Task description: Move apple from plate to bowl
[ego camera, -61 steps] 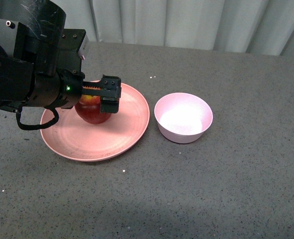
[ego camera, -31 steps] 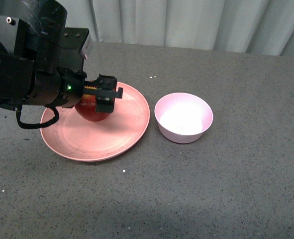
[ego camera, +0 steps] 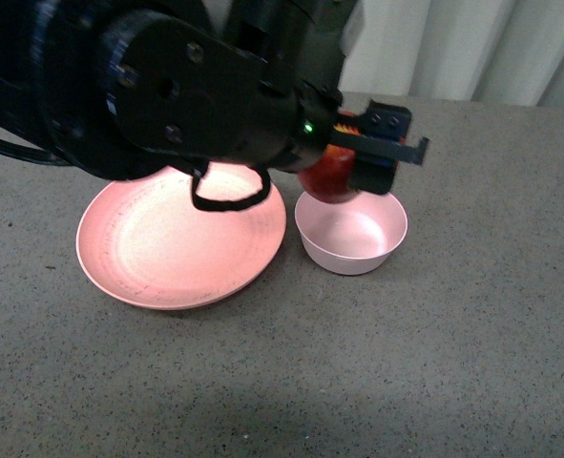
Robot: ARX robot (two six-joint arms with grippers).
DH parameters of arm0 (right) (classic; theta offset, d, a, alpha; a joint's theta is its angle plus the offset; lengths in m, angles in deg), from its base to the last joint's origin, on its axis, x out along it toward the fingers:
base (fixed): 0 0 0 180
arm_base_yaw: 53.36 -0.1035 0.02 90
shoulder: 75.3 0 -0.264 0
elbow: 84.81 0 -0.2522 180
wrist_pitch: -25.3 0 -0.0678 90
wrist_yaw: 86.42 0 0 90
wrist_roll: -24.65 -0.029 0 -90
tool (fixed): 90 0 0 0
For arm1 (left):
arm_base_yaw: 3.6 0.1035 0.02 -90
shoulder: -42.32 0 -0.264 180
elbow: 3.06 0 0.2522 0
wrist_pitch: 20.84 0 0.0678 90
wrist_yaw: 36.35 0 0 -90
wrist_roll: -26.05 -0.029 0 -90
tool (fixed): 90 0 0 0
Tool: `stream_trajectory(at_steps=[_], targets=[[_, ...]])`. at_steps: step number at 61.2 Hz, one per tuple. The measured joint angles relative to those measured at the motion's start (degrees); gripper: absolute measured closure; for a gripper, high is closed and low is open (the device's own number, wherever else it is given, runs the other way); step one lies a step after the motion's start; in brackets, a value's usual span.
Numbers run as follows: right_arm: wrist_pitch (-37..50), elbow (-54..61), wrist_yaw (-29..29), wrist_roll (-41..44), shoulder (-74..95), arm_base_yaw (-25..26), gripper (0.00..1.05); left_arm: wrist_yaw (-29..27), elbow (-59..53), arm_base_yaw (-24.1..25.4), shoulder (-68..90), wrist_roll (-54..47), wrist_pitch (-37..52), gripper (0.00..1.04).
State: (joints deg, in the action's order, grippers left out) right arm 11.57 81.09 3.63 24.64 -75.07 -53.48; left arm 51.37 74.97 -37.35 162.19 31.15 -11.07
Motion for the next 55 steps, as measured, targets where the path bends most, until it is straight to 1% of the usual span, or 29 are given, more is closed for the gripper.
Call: stream_trajectory(at_steps=[6, 24, 55], targets=[[0.0, 0.0, 0.0, 0.0, 0.0, 0.0, 0.09, 0.0, 1.0, -0.8, 1.7, 0.0, -0.3, 0.31], [0.0, 0.0, 0.0, 0.0, 0.0, 0.0, 0.09, -1.6, 3.6, -1.1, 5.7, -0.4, -0.3, 0.31], [0.0, 0.0, 0.0, 0.0, 0.0, 0.0, 0.09, -1.7, 5.7, -2.4, 9.6, -1.6, -1.1, 0.30]])
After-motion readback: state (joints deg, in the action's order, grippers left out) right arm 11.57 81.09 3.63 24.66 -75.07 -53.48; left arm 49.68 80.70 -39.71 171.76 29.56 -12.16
